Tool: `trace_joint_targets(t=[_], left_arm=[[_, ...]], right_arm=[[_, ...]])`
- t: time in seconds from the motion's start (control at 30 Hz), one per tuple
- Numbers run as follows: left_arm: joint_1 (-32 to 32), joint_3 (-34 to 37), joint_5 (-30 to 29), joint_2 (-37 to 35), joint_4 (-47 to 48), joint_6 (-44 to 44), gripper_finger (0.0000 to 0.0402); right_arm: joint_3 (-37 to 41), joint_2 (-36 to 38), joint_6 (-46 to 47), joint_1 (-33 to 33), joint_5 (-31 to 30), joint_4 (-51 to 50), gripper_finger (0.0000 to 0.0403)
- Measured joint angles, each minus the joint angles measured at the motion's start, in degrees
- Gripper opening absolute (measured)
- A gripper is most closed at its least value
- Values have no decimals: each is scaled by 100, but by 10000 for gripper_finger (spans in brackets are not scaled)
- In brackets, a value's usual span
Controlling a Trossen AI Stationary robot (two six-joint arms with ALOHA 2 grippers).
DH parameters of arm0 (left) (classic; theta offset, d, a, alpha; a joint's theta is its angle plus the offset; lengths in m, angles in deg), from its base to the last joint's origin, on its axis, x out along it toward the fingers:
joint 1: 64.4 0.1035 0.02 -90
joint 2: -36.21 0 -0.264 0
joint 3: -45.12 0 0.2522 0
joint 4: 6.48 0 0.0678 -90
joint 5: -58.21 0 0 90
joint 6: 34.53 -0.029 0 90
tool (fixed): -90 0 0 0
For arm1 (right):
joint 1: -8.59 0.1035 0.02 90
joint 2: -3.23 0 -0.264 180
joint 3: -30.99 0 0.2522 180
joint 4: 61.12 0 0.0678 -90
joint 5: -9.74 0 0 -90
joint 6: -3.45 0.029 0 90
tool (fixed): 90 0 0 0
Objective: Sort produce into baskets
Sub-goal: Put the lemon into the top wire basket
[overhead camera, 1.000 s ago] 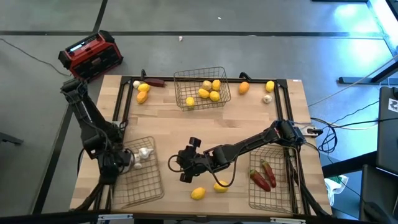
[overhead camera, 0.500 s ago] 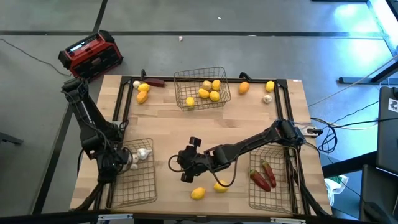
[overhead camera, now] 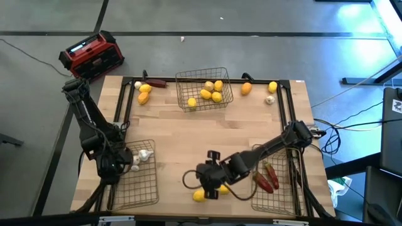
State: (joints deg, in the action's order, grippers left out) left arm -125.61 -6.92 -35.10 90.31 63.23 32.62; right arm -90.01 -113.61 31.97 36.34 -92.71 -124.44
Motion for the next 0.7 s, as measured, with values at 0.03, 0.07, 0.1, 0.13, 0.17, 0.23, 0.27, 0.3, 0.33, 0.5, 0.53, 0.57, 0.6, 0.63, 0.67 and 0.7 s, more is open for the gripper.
trace_joint_targets(t=[0.03,0.07,0.1,0.13,0.17,0.23,0.27,0.3,0.33,0.5,0.53,0.57,0.6,0.63,0.67,0.7], left_arm=[[0,0,-65,1,1,12,198],[0,0,-127,1,1,25,198],[2,0,-179,1,0,36,198],[2,0,-200,1,3,44,198],[5,0,-214,1,2,46,198],[13,0,-222,3,4,98,198],[23,0,-223,3,6,151,198],[26,0,-225,3,6,192,198],[28,0,-225,3,6,246,198],[28,0,-229,3,3,346,198],[28,0,-230,3,2,340,198],[28,0,-231,3,4,323,198],[28,0,-234,3,4,312,198],[28,0,-234,3,4,308,198],[28,0,-234,3,8,306,198],[28,0,-234,3,14,306,198]], right_arm=[[0,-30,129,54,33,-53,182],[0,-47,243,114,46,-106,182],[1,-59,346,170,42,-201,182],[9,-83,446,220,11,-233,182],[8,-110,513,250,-48,-188,182],[8,-131,692,294,-186,-282,182],[9,-131,799,303,-192,-361,182],[7,-141,903,301,-178,-397,183],[0,-164,1014,296,-114,-428,187],[0,-407,1271,300,376,-609,233],[0,-459,1284,304,527,-644,243],[0,-511,1283,305,677,-661,253],[0,-565,1285,305,817,-689,262],[0,-621,1285,305,976,-753,269],[0,-679,1307,306,1128,-823,275],[3,-728,1349,319,1277,-884,280]])
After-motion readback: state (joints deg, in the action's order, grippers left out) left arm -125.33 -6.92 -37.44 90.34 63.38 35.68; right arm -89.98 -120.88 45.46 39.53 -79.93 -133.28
